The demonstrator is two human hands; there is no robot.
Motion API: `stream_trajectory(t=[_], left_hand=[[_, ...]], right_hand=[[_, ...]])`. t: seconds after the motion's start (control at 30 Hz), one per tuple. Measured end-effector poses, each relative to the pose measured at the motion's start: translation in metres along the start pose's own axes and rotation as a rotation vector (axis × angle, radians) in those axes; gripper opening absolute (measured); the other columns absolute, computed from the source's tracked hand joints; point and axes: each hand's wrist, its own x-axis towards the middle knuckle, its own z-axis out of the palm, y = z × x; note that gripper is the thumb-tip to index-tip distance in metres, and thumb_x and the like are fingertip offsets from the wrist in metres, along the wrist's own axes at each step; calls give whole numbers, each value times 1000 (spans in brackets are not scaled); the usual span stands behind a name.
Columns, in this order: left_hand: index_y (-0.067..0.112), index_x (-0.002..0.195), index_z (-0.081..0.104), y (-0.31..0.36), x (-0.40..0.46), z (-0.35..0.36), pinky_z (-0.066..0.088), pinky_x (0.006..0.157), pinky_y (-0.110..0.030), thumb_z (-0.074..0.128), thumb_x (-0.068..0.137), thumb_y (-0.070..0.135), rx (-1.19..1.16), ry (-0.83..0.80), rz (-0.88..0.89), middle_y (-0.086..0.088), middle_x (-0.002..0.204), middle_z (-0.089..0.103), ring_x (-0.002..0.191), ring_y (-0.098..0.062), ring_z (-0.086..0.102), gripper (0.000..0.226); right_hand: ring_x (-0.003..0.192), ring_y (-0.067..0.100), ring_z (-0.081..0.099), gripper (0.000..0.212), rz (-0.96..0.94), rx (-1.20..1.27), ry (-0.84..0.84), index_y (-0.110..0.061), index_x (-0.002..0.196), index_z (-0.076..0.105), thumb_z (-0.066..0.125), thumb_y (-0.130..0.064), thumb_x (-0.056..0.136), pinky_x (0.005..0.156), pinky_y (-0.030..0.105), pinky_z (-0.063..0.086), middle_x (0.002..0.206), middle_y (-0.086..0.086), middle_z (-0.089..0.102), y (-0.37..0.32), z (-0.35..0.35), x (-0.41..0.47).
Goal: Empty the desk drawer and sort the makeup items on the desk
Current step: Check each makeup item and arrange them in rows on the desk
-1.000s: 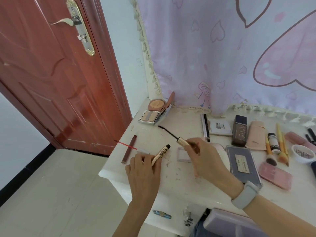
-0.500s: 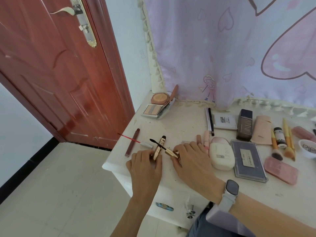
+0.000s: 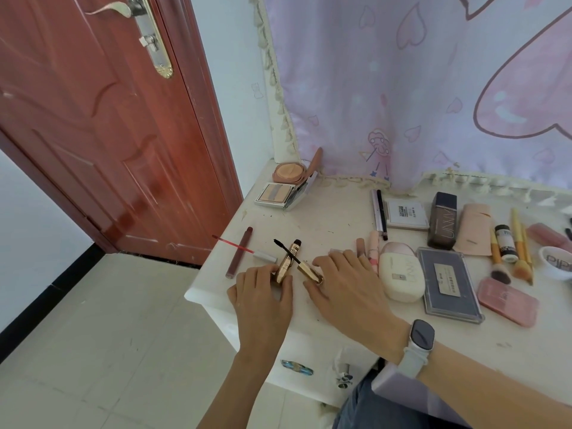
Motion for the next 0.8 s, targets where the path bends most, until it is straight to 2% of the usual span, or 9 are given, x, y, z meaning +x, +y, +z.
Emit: stream_trajectory(t=[0.1, 0.17, 0.23, 0.43, 0.6, 0.8], left_hand=[[12, 88, 63, 0, -1, 0, 33, 74, -31, 65, 74, 28, 8, -4, -7, -1, 83, 62, 79, -25, 57, 21], [12, 89, 62, 0, -1, 1, 33, 73, -31, 73, 74, 22, 16, -5, -6, -1, 83, 62, 79, -25, 57, 21], [11, 89, 62, -1, -2, 2, 33, 73, -31, 77, 72, 19, 29, -6, -1, -1, 83, 62, 78, -24, 56, 24], [11, 88, 62, -1, -3, 3, 33, 73, -31, 78, 71, 18, 36, 17, 5, -1, 81, 61, 77, -24, 56, 24], [12, 87, 62, -1, -2, 3, 35, 72, -31, 64, 74, 28, 43, 20, 10, -1, 81, 61, 76, -23, 56, 20], [12, 88, 62, -1, -2, 3, 34, 72, -31, 64, 74, 26, 30, 17, 3, 0, 81, 61, 77, -23, 55, 20]], right_hand=[[73, 20, 58, 35, 19, 113, 82, -14, 93, 64, 42, -39, 84, 68, 30, 46, 79, 0, 63, 15, -11, 8], [77, 22, 56, 27, 64, 119, 128, -10, 97, 64, 49, -30, 88, 70, 29, 40, 82, 3, 63, 32, -21, 20], [89, 23, 52, 24, 109, 84, 70, -11, 106, 62, 51, -26, 91, 77, 30, 36, 93, 4, 63, 51, -28, 33], [113, 20, 42, 36, 45, -99, -213, -23, 125, 51, 40, -36, 93, 92, 32, 32, 119, 0, 54, 71, -23, 48], [107, 22, 45, 36, 13, -176, -259, -21, 122, 52, 35, -38, 95, 88, 32, 34, 115, 1, 56, 70, -18, 48], [101, 22, 50, 28, 93, -94, -256, -17, 112, 58, 41, -26, 92, 86, 31, 35, 102, 3, 62, 68, -18, 53]])
